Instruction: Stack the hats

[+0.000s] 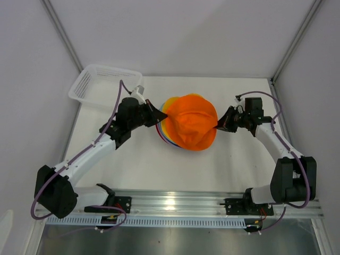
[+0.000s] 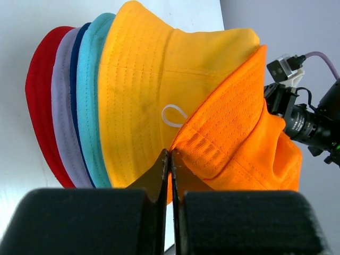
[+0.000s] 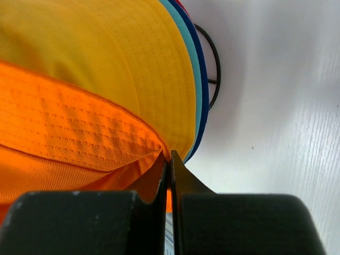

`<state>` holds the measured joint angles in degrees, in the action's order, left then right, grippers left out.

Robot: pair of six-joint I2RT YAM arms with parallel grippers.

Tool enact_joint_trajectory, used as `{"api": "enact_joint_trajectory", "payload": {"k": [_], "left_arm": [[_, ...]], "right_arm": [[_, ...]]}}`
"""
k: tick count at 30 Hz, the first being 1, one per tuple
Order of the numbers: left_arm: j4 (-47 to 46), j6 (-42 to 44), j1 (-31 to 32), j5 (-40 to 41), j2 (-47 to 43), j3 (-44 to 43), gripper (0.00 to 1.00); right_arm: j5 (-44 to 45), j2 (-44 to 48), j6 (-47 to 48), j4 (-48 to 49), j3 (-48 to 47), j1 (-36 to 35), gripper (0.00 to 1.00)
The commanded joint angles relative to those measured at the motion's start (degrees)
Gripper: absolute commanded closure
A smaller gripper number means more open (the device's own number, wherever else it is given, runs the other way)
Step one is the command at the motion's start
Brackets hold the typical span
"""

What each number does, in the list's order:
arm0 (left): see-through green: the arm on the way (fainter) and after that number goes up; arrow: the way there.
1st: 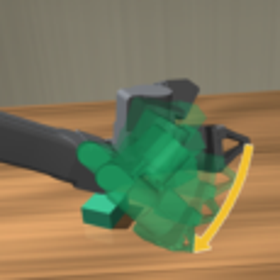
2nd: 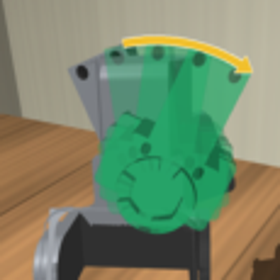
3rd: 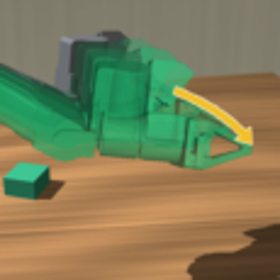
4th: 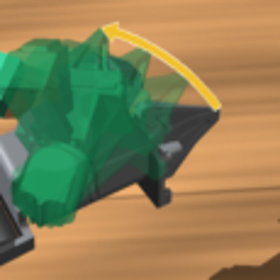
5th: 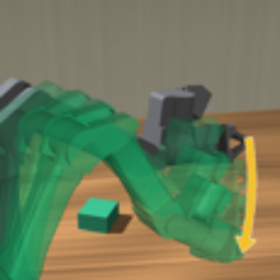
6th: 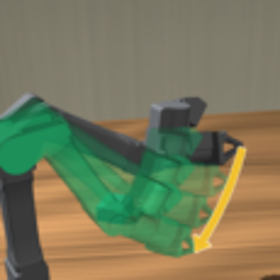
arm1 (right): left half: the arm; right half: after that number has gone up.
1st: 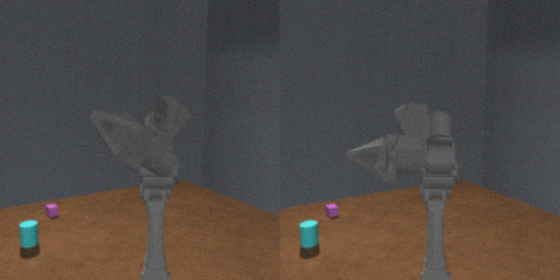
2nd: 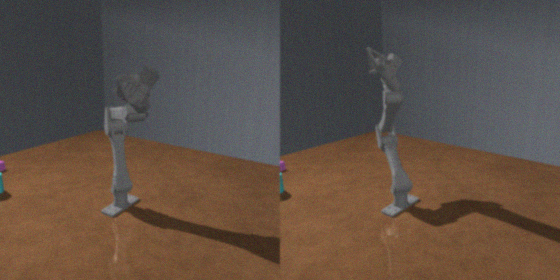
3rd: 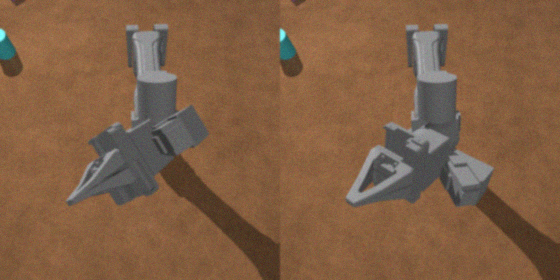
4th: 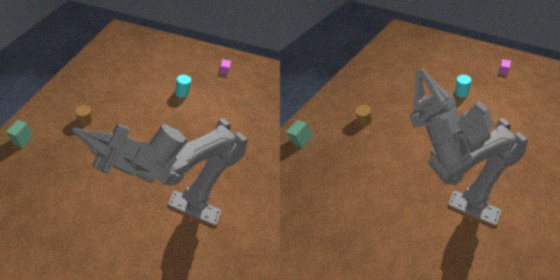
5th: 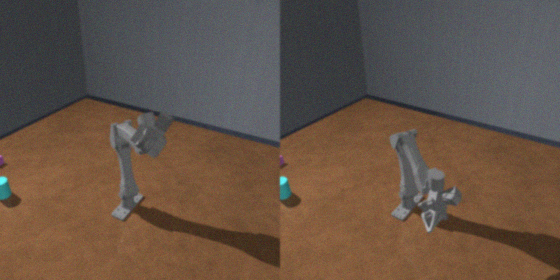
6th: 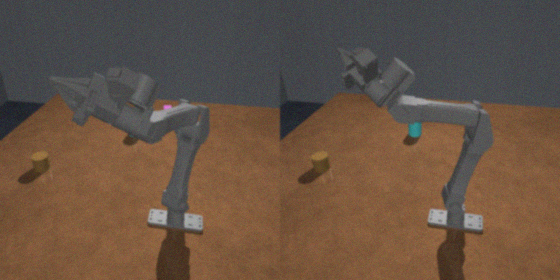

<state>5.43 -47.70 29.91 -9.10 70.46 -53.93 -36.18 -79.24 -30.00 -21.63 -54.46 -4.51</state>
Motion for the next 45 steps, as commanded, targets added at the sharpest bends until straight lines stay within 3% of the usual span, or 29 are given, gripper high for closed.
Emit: {"api": "enact_joint_trajectory", "payload": {"k": [1,7,17,22,37,45], "left_arm": [[0.4,1.9,-1.1,0.2,0.7,-3.6,0.99],[0.8,-2.3,-1.1,-3.2,-1.6,-5.5,0.99],[7.9,-7.6,-1.8,5.3,-3.1,-6.8,0.99],[5.5,-9.4,-5.0,4.1,-0.4,-3.8,0.99],[7.8,-4.5,-5.6,4.4,6.5,-1.8,0.99],[7.3,-1.3,-5.6,1.6,7.9,0.3,0.99]], "right_arm": [[-1.9,-0.4,0.8,0.0,-5.0,0.7,1.00],[-3.8,3.4,0.6,-3.8,-10.6,0.8,1.00],[-2.7,3.2,-5.9,-4.4,-11.1,1.3,1.00],[-3.1,1.5,-7.1,-1.0,-9.4,1.4,1.00],[-8.7,-8.6,-4.8,11.8,-3.9,1.4,1.00],[-10.8,-13.3,-3.1,10.5,-4.3,0.8,1.00]]}}
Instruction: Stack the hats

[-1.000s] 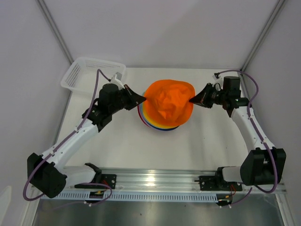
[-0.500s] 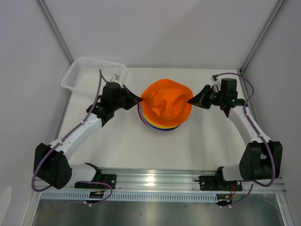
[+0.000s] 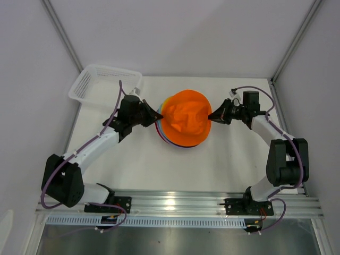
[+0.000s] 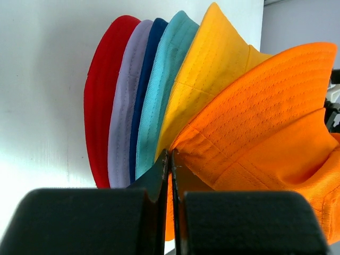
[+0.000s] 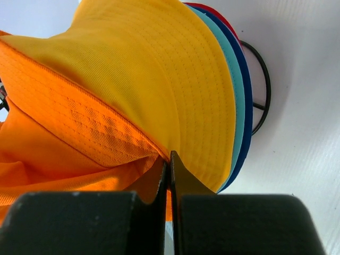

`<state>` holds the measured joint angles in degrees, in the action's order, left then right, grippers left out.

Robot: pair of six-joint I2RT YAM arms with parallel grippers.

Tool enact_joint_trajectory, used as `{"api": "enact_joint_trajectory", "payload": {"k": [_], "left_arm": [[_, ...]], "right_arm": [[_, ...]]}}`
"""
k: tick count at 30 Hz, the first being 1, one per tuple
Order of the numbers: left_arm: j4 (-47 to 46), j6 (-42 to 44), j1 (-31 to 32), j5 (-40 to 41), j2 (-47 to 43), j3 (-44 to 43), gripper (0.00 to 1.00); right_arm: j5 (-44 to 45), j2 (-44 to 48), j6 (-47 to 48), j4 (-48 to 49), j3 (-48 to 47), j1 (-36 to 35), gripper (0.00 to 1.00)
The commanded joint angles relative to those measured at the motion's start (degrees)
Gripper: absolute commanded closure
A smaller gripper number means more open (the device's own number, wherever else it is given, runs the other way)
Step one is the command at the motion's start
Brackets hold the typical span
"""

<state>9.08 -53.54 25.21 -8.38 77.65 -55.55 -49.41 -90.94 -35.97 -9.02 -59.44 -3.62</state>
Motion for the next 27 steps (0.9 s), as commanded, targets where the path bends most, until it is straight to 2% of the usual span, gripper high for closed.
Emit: {"api": "enact_joint_trajectory", "payload": {"k": [1,3,6,7,10,19,25,27], "left_arm": [[3.7,5.3,-0.9,0.5,0.8,1.8,0.99],[4.2,6.0,-0.8,-0.1,1.0,1.0,0.99],[3.7,6.6,-0.8,-1.2,0.8,0.4,0.99],[3.5,6.8,-0.8,-1.4,0.6,0.1,0.99],[3.7,7.5,-0.8,-0.8,0.0,-0.3,0.99],[4.9,11.0,-0.8,-1.0,0.0,-2.9,0.99],[8.2,12.6,-0.8,-0.6,1.5,-8.5,0.99],[8.8,13.1,-0.8,0.1,2.2,-9.2,0.99]], "right_arm": [[0.9,-1.1,3.2,-1.5,0.7,-0.1,1.00],[-0.9,0.6,3.4,1.3,0.6,-0.1,0.99],[-3.9,2.3,5.2,3.9,-0.1,-0.1,0.71],[-3.5,3.2,6.2,3.6,-1.2,0.0,0.56],[-2.8,3.8,8.0,3.5,-2.7,0.5,0.44],[-2.2,2.2,5.1,13.5,-3.9,2.6,0.49],[-3.7,2.3,1.5,21.4,-5.4,5.4,0.41],[-3.9,1.1,-3.6,27.2,-5.4,5.2,0.40]]}}
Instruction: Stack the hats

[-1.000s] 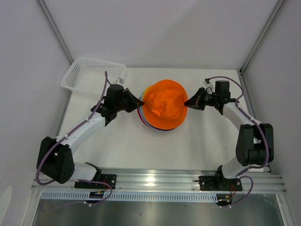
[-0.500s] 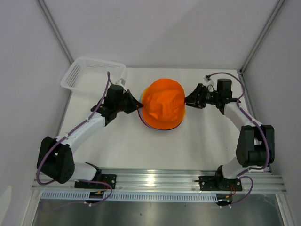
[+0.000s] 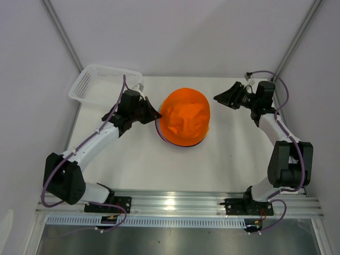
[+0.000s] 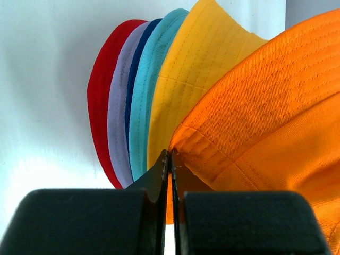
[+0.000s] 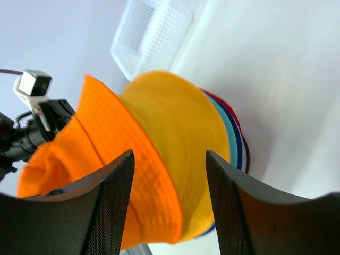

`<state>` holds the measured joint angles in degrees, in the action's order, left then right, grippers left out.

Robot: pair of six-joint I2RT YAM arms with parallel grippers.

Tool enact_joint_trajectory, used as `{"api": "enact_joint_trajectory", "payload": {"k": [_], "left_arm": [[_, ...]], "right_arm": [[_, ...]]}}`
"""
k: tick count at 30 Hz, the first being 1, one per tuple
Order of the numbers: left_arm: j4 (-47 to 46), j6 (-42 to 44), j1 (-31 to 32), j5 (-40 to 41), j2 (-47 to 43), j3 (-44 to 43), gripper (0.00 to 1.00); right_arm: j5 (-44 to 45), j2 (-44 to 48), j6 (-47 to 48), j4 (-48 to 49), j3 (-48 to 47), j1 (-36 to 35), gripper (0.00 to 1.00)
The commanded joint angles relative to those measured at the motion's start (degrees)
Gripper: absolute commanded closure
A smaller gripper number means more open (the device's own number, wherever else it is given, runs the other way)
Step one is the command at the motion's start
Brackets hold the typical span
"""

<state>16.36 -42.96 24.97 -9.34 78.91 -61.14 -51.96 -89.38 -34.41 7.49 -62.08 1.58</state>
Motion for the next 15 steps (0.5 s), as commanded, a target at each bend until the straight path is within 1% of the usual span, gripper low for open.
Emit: {"api": "enact_joint_trajectory", "payload": {"k": [1,2,4,5,6,7,8,9,11,13,15], "left_arm": [[2.2,2.5,-0.5,1.2,1.2,-4.6,0.99],[2.3,2.6,-0.5,1.2,1.4,-4.9,0.99],[2.6,2.6,-0.5,1.0,2.2,-5.6,0.99],[2.6,2.6,-0.5,0.9,2.6,-5.7,0.99],[2.8,2.4,-0.5,0.8,2.8,-5.8,0.99],[2.9,2.4,-0.5,0.7,3.3,-6.1,0.99],[3.0,2.4,-0.5,0.8,3.5,-6.2,0.99],[3.2,2.3,-0.5,0.7,3.7,-6.7,0.99],[3.2,2.3,-0.5,0.7,4.4,-7.0,0.99],[3.9,2.4,-0.5,0.9,4.9,-7.9,0.99],[4.2,2.5,-0.5,1.0,5.5,-8.6,0.99]], "right_arm": [[-2.1,-2.1,-7.1,13.1,-2.3,-0.4,0.40],[-2.0,-2.8,-9.1,17.7,-1.7,-0.7,0.40],[-1.4,-4.6,-14.6,22.5,-0.5,-1.4,0.38],[-1.2,-5.1,-16.5,28.1,1.1,-1.4,0.37],[-1.2,-5.5,-20.8,31.2,1.9,-1.4,0.36],[-1.1,-6.1,-23.1,34.2,2.7,-3.0,0.34],[-1.1,-7.0,-24.9,39.3,3.7,-3.9,0.33],[-1.0,-7.6,-26.7,40.5,3.8,-4.4,0.32],[-0.7,-9.0,-26.6,40.4,3.3,-6.0,0.30],[-0.5,-10.2,-26.7,40.5,2.5,-6.9,0.29],[-0.9,-11.7,-28.0,43.0,2.1,-7.7,0.29]]}}
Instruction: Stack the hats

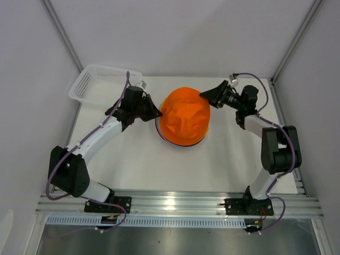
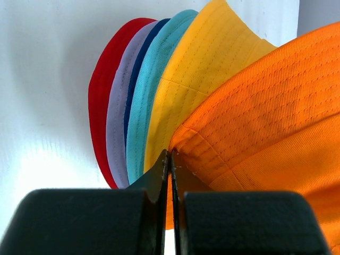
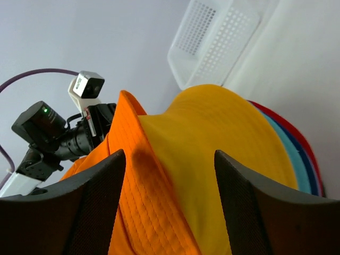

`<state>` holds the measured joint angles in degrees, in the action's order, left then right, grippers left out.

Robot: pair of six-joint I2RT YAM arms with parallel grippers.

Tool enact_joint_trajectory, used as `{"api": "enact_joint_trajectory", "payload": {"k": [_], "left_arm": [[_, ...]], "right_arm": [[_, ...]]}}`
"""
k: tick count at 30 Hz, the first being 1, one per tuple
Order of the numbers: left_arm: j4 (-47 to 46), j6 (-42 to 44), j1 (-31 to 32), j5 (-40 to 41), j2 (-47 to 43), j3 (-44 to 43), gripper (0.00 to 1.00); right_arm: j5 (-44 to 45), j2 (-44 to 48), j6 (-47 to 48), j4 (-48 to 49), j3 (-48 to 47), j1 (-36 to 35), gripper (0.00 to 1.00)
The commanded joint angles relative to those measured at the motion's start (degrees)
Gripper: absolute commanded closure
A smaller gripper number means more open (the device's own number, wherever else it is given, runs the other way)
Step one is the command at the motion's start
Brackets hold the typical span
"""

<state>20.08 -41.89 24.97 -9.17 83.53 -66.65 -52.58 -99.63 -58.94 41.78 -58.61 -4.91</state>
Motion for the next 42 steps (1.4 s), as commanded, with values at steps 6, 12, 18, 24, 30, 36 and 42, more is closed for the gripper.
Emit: {"api": "enact_joint_trajectory", "payload": {"k": [6,12,18,24,30,36,42], "left_arm": [[0.9,1.5,-0.5,1.2,1.5,-4.0,0.99],[1.5,0.8,-0.5,1.7,1.6,-4.5,0.99],[2.3,0.5,-0.5,2.0,1.1,-5.2,0.99],[2.6,0.8,-0.6,1.6,0.3,-6.5,0.99],[4.4,1.4,-0.6,2.9,0.8,-6.9,0.99],[5.0,1.1,-0.6,4.7,0.8,-4.2,0.99],[4.1,1.1,-0.6,5.5,0.2,-0.6,0.99]], "right_arm": [[-1.3,-3.7,-11.2,18.1,-0.6,-1.9,0.41],[-1.3,-3.5,-7.8,14.0,0.1,-2.7,0.94],[3.5,-0.9,3.9,-4.7,-1.9,-2.7,1.00],[11.5,-3.3,12.0,-31.1,-10.5,-2.6,1.00],[12.6,-7.8,11.1,-30.3,-10.6,-4.3,1.00],[16.4,-10.2,15.8,-32.7,-8.8,-6.6,1.00],[16.6,-10.0,14.9,-28.9,-4.4,-8.5,1.00]]}}
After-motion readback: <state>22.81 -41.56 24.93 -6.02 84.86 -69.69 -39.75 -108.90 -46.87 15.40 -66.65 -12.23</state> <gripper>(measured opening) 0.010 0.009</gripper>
